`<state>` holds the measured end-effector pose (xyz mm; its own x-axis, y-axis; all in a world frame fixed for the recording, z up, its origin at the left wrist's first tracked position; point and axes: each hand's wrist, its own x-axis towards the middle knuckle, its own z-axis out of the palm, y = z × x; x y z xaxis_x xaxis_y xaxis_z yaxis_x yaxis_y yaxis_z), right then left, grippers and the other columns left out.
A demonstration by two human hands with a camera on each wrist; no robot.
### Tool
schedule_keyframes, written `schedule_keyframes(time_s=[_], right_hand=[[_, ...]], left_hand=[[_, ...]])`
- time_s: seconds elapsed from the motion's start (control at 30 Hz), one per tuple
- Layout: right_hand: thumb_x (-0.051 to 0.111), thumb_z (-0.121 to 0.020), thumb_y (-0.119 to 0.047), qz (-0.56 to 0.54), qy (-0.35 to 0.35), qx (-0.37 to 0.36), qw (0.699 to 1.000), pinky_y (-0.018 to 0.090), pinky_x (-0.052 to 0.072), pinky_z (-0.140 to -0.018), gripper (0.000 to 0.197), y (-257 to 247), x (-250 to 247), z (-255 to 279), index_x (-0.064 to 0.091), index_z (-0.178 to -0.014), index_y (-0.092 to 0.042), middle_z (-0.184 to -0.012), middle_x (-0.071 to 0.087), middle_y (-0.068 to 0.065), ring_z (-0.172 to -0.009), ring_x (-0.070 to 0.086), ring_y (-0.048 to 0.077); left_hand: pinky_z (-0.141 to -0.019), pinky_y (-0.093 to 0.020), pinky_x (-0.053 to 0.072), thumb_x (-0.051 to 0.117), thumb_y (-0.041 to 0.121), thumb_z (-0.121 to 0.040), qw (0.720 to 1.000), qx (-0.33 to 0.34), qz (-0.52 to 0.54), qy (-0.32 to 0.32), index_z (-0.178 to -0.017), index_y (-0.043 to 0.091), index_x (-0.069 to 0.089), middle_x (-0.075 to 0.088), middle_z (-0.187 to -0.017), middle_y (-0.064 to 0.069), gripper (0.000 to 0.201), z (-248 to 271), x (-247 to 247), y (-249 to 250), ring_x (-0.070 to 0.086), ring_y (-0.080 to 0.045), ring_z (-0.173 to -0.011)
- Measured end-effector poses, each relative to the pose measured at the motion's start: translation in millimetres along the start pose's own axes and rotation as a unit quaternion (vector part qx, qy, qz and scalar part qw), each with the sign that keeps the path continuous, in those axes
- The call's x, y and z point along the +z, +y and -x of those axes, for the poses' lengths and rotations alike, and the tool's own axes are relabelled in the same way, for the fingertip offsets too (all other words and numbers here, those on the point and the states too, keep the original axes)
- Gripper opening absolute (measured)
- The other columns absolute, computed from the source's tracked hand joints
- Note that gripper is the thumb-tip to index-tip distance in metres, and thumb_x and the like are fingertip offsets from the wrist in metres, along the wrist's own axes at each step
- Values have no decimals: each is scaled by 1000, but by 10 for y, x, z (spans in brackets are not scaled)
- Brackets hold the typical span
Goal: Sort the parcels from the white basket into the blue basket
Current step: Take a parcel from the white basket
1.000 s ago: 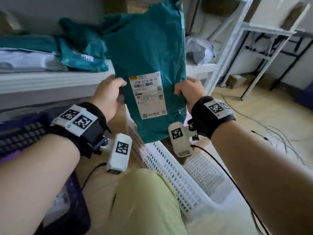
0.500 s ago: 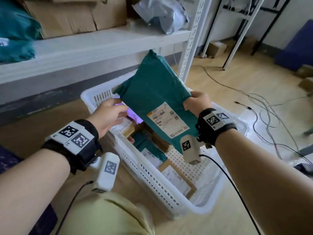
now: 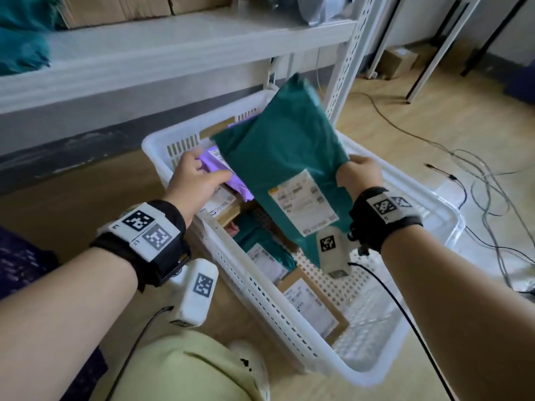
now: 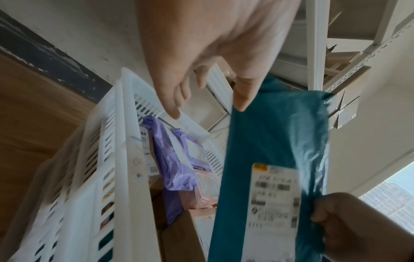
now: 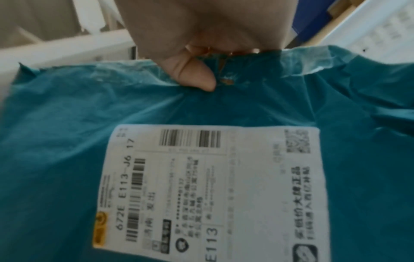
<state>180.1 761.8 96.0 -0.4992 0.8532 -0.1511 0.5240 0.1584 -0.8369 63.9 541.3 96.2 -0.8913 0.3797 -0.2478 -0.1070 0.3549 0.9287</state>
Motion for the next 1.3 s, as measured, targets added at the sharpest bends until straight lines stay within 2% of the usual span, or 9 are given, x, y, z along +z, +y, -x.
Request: schedule_keyframes(time_s=[0.17,0.3,0.47,0.57,0.7,0.8,0.97,1.1,1.3], right_hand=[[39,-66,11,-176,25,-32,984,14,36,-45,36,-548,-160,69,66,-77,-10,-63,56,3,-53,48,19],[40,-65,12,-292,44,-38,955,29,32,-61,26,-850,-297,124,51,-57,-10,-64,47,5,-62,41,20],[42,-71,12,-355,-48,19,934,39,50,-74,27,-703,-280,212,57,-86,-5,-86,58,11,-79,56,27],[39,-74,15,-362,-56,37,930,34,50,-70,26,-508,-265,254,54,-85,-2,-89,60,11,-83,57,28],[40,-75,18,-260,-51,33,964,27,47,-55,26,-298,-276,211,47,-68,-6,-71,51,8,-72,50,25],[40,-66,18,-147,-24,9,989,27,39,-57,31,-155,-247,151,51,-60,-10,-61,50,5,-64,47,22],[40,-69,15,6,-65,26,998,21,38,-50,30,129,-176,180,58,-69,-8,-63,55,8,-56,48,20],[40,-72,12,101,-97,65,988,23,42,-51,36,410,-87,165,68,-85,-6,-68,59,10,-61,53,23],[40,-83,7,230,-149,99,957,29,48,-71,33,889,209,149,66,-100,-3,-86,59,9,-80,55,24]], left_hand=[[-105,-44,41,68,29,-84,999,33,28,-8,-138,20,38,49,-136,-3,63,43,-77,173,53,-20,-120],[-104,-43,43,67,32,-84,998,47,31,0,-136,22,43,51,-131,-1,58,91,-80,298,55,-21,-118],[-100,-31,43,65,26,-87,997,75,9,-20,-136,22,43,50,-122,6,54,141,8,416,50,-14,-120],[-101,-32,42,62,24,-89,995,84,-13,-43,-138,22,40,45,-117,8,55,144,99,416,49,-14,-119],[-102,-36,42,66,34,-81,993,84,-40,-78,-126,31,48,48,-132,6,48,136,175,387,51,-15,-119],[-89,-27,42,62,21,-87,991,78,-66,-88,-133,27,43,45,-138,2,51,111,223,314,49,-17,-122],[-82,-29,48,60,18,-88,988,69,-93,-101,-117,19,50,59,-109,4,30,63,294,165,61,-3,-82],[-100,-41,43,61,25,-88,987,18,-130,-94,-130,13,42,51,-121,-4,48,10,319,21,53,-25,-111],[-106,-42,41,61,15,-87,986,-14,-113,-119,-143,15,32,49,-136,-7,62,-58,325,-166,51,-20,-119]])
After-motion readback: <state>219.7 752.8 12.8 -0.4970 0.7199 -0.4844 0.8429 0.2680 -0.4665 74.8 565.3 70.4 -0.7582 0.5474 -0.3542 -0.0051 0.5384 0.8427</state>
